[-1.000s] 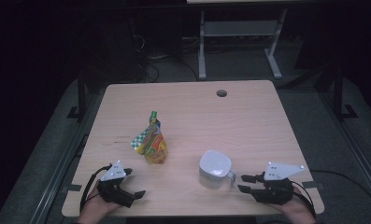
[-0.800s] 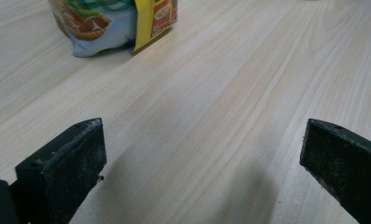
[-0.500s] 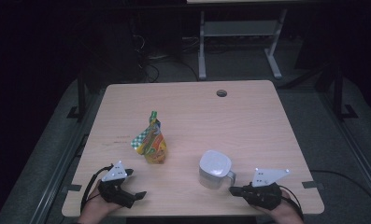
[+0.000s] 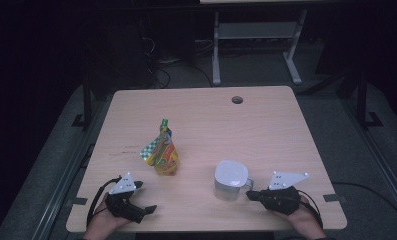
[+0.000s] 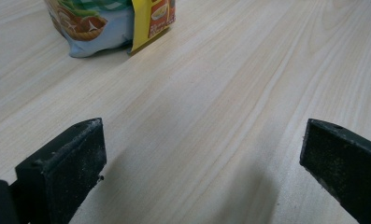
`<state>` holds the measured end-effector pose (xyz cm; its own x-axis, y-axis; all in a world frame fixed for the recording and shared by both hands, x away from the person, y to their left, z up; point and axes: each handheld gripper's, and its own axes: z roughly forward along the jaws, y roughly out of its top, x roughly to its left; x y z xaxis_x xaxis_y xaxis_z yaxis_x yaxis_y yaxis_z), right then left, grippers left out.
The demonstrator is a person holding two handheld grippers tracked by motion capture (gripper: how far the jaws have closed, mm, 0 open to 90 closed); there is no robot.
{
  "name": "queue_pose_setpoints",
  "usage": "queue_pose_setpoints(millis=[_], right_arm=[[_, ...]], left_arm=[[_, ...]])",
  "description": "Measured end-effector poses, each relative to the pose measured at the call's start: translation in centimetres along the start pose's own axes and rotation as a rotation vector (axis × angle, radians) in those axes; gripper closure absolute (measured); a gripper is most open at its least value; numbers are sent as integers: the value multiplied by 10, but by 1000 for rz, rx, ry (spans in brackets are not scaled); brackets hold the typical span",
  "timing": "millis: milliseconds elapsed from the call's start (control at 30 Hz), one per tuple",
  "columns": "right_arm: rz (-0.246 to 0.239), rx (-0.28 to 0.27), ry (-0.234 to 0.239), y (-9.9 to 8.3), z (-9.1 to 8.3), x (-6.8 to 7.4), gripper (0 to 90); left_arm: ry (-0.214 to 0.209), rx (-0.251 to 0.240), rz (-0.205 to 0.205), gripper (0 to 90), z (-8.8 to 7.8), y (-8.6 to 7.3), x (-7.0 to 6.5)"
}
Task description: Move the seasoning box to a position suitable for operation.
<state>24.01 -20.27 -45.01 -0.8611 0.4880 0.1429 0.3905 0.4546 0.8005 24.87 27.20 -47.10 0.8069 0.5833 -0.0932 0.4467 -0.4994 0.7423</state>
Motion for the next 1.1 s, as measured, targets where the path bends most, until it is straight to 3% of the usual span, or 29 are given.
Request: queue_pose_setpoints(millis=[100,533,933,1100], right_arm=[[-3,-9,-14,2,1,-10,900],[-2,-31,-41,7,2,-29,900],[0,-34,-37,-1,-6,-22,899],[21,-31,-53,-10,-16,-20,855]], left_arm=[[-1,-1,-1,0,1,0,0],[-15,1,-3,0,1,0,-1],[-20,-3,10,0,0,2,-5],[-26,-13,11,0,-1,3,-8]])
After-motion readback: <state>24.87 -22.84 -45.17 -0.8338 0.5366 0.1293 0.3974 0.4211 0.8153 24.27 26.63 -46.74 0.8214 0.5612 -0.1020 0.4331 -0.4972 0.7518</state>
